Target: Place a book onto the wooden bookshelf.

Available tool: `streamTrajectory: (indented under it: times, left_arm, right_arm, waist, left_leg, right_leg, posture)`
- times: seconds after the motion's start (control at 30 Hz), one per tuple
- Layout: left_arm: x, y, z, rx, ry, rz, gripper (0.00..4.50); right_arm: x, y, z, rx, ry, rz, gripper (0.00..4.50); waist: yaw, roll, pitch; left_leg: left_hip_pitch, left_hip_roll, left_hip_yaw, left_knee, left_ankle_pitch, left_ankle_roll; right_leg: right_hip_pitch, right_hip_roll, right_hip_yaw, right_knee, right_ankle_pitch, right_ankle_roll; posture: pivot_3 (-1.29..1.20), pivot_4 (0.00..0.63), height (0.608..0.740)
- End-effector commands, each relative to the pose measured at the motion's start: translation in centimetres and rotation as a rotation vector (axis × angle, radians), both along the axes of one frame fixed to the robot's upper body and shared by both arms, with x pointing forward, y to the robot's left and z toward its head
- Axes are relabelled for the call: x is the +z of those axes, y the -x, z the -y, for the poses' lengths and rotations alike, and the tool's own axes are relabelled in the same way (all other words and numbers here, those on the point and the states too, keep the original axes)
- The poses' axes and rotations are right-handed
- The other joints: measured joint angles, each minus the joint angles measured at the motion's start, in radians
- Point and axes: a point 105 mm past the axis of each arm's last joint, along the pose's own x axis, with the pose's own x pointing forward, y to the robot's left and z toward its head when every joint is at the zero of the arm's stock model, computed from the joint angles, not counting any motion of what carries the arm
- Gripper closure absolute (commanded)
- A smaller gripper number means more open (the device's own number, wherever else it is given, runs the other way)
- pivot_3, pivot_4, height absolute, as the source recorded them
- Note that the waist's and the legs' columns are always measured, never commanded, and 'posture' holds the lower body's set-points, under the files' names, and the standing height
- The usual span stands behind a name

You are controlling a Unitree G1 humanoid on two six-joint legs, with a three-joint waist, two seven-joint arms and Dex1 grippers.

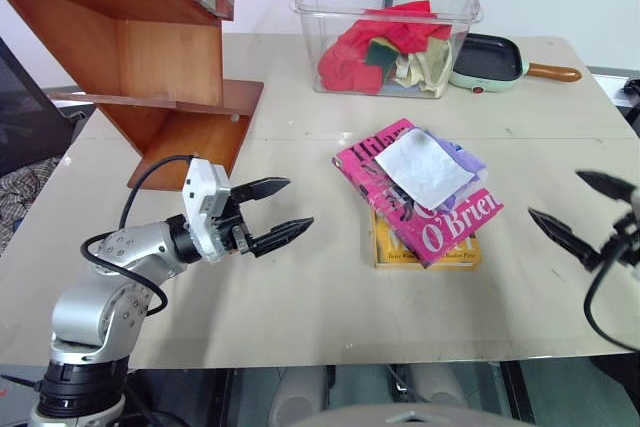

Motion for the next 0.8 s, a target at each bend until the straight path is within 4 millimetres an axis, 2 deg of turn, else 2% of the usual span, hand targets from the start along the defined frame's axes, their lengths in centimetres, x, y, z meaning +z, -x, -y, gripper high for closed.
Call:
streamTrajectory:
  times: [0.03, 0.23, 0.37, 0.43, 0.57, 0.67, 0.8]
  left_arm:
    - [2.2, 1.0, 1.7, -0.075, 0.0, 0.076, 0.02]
    - [3.6, 1.2, 2.2, -0.085, 0.02, 0.106, 0.02]
    - [3.8, 1.3, 2.5, -0.084, 0.029, 0.104, 0.02]
    - [3.7, 1.3, 2.7, -0.076, 0.031, 0.103, 0.02]
    - [3.4, 1.3, 2.7, -0.057, 0.033, 0.1, 0.02]
    - [3.2, 1.3, 2.6, -0.043, 0.035, 0.096, 0.0]
    - [2.9, 1.4, 2.5, -0.035, 0.035, 0.091, 0.0]
  right_arm:
    - [0.9, -1.3, -2.7, 0.074, -0.016, 0.001, 0.0]
    - [-0.1, -3.2, -5.7, 0.135, 0.073, -0.033, 0.0]
    - [-2.0, -4.8, -7.5, 0.169, 0.112, -0.111, 0.0]
    - [-3.3, -6.1, -7.8, 0.146, 0.146, -0.153, 0.0]
    - [-5.3, -7.5, -7.5, 0.108, 0.17, -0.235, 0.0]
    - [-5.7, -7.5, -7.4, 0.102, 0.162, -0.272, 0.84]
    - [-5.0, -7.3, -7.4, 0.114, 0.138, -0.273, 2.73]
  waist:
    - [0.003, 0.0, 0.0]
    - [0.006, 0.0, 0.0]
    - [0.002, 0.0, 0.0]
    - [0.001, -0.001, 0.0]
    - [0.004, 0.0, 0.001]
    - [0.005, 0.0, 0.0]
    - [0.005, 0.0, 0.0]
  left_leg:
    - [0.0, 0.0, 0.0, 0.0, 0.0, 0.0]
    - [-0.002, -0.001, 0.0, 0.0, 0.0, 0.0]
    - [-0.002, -0.001, -0.002, 0.0, 0.0, 0.0]
    - [-0.002, -0.001, -0.002, 0.0, 0.0, 0.0]
    - [-0.002, -0.001, -0.002, 0.0, 0.0, 0.0]
    - [-0.002, -0.001, -0.002, 0.0, 0.0, 0.0]
    - [-0.002, -0.001, -0.002, 0.0, 0.0, 0.0]
  right_leg:
    - [0.0, 0.0, 0.0, 0.0, -0.001, -0.002]
    - [0.0, 0.0, -0.002, 0.0, 0.0, 0.001]
    - [0.0, 0.0, -0.002, -0.001, 0.001, 0.002]
    - [0.0, 0.0, -0.002, -0.001, 0.001, 0.002]
    - [0.0, 0.0, -0.002, -0.001, 0.001, 0.001]
    - [0.0, 0.0, -0.002, -0.001, 0.001, 0.001]
    - [0.0, 0.0, -0.002, -0.001, 0.001, 0.001]
  posture:
    - [0.0, 0.15, 0.74]
    - [0.0, 0.15, 0.74]
    - [0.0, 0.15, 0.74]
    - [0.0, 0.15, 0.74]
    - [0.0, 0.15, 0.74]
    - [0.0, 0.15, 0.74]
    - [0.0, 0.15, 0.74]
